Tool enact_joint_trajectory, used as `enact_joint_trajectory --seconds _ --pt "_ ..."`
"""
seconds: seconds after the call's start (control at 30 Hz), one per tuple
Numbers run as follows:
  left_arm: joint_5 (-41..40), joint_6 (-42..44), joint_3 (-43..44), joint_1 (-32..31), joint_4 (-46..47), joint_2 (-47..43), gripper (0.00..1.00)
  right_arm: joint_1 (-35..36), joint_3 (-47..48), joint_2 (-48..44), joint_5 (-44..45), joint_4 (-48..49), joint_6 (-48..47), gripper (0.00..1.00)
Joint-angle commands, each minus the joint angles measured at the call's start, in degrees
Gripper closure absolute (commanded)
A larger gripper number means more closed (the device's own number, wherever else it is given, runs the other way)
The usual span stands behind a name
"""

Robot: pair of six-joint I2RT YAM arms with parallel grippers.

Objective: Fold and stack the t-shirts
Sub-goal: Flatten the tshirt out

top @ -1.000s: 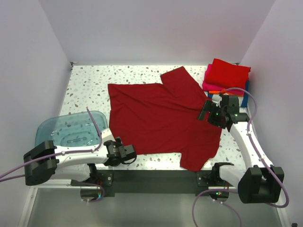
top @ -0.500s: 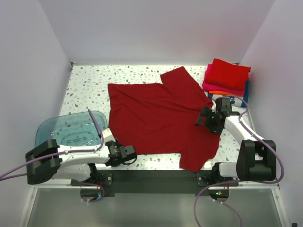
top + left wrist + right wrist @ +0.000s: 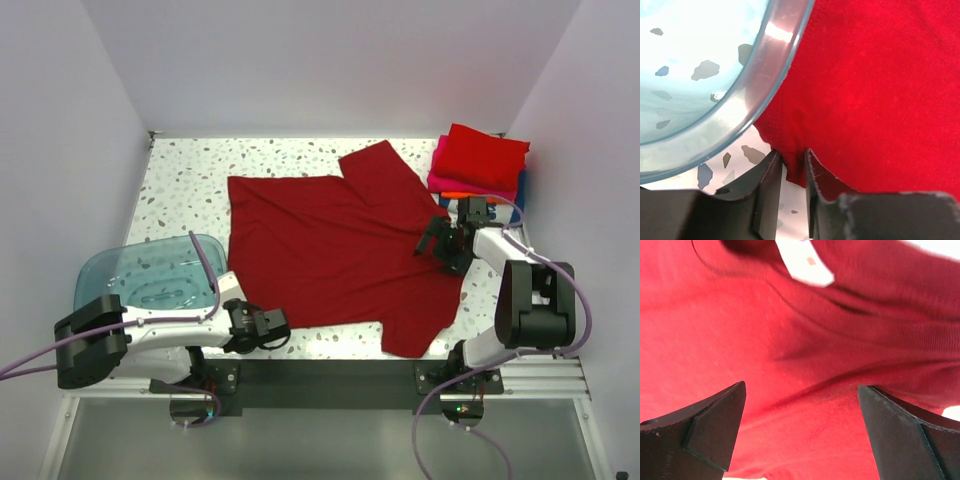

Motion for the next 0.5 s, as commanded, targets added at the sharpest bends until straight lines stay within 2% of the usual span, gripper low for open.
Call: enact_joint_trajectory --seconds 0.0,0.07,0.2,0.47 --pt "-0.2 0.2 -0.3 -1.0 -0.5 0.6 0.73 -1.2 0.0 7.1 1.7 3.0 0.0 0.01" --pt "-0.3 0.2 0.2 -1.4 -0.5 1.1 0.76 -2.2 1.0 8.3 1.9 2.8 -0.3 0.01" --pt "-0.3 0.9 2.3 -3.4 0.2 3.7 0.77 -5.0 3.2 10.2 2.9 1.8 -1.2 0.01" --pt "0.2 2.4 7.3 -6.6 4.1 8.2 0.77 -7.5 17.1 15.2 5.5 -4.9 -5.7 0.01"
